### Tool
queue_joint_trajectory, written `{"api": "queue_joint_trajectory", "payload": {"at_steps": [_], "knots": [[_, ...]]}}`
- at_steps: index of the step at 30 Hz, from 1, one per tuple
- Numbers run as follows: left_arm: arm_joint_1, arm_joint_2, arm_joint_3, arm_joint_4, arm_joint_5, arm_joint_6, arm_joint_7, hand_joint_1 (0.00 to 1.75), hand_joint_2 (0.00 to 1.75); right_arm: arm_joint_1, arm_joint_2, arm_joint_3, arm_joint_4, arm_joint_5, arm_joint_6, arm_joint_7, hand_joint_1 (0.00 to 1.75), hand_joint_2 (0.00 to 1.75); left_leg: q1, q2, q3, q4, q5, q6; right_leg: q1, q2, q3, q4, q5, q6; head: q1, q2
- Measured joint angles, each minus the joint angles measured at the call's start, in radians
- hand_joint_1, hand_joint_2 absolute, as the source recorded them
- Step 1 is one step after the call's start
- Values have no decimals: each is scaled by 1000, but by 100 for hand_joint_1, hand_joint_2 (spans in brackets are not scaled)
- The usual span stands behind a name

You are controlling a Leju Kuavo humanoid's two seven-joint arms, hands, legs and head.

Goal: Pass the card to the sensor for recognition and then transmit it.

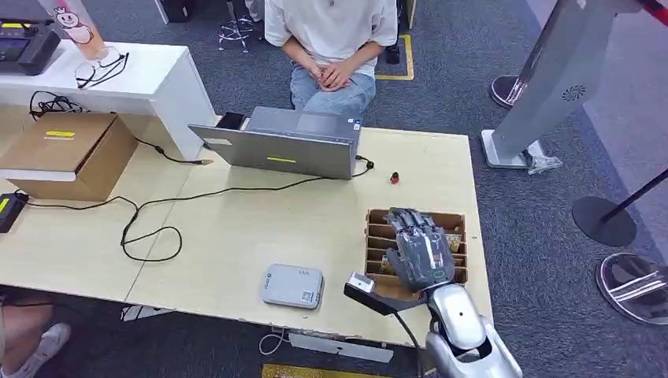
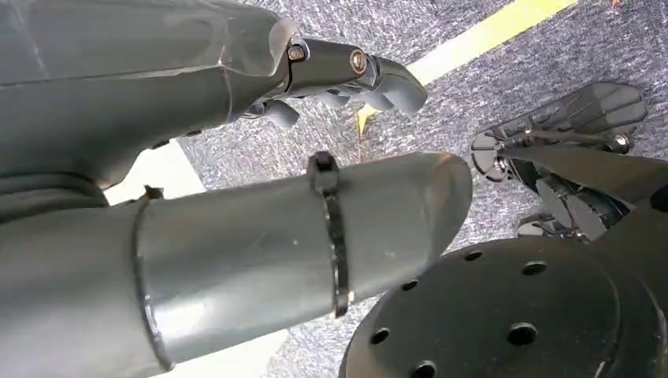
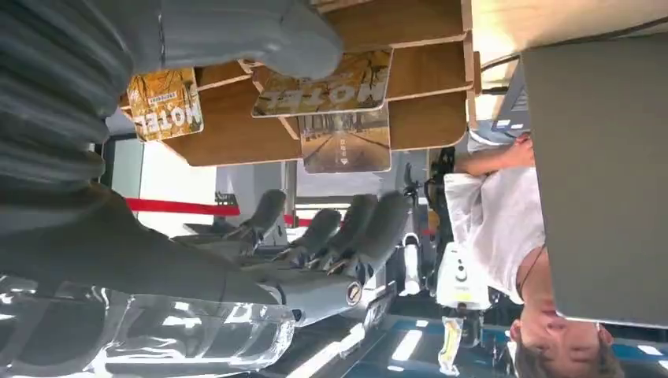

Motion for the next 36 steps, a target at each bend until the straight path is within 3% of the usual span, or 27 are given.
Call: {"api": "queue_joint_trajectory", "payload": {"at_steps": [2, 11, 20, 36], "knots": [[0, 0, 0, 0, -1, 0, 0, 0, 0, 0, 0, 0, 4, -1, 1, 2, 96, 175, 0, 0, 0, 0, 0, 0, 0, 0, 0, 0, 0, 0, 0, 0], [0, 0, 5, 0, -2, 1, 0, 0, 0, -1, 0, 0, 22, -11, 1, 3, 98, 175, 0, 0, 0, 0, 0, 0, 0, 0, 0, 0, 0, 0, 0, 0], [-2, 0, 10, 0, -5, 2, 0, 0, 0, -7, 0, 0, 36, -12, 0, 3, 93, 175, 0, 0, 0, 0, 0, 0, 0, 0, 0, 0, 0, 0, 0, 0], [-3, 0, 10, 0, -10, 4, 0, 0, 0, -20, 0, -8, 56, -12, 0, 6, 106, 175, 0, 0, 0, 0, 0, 0, 0, 0, 0, 0, 0, 0, 0, 0]]}}
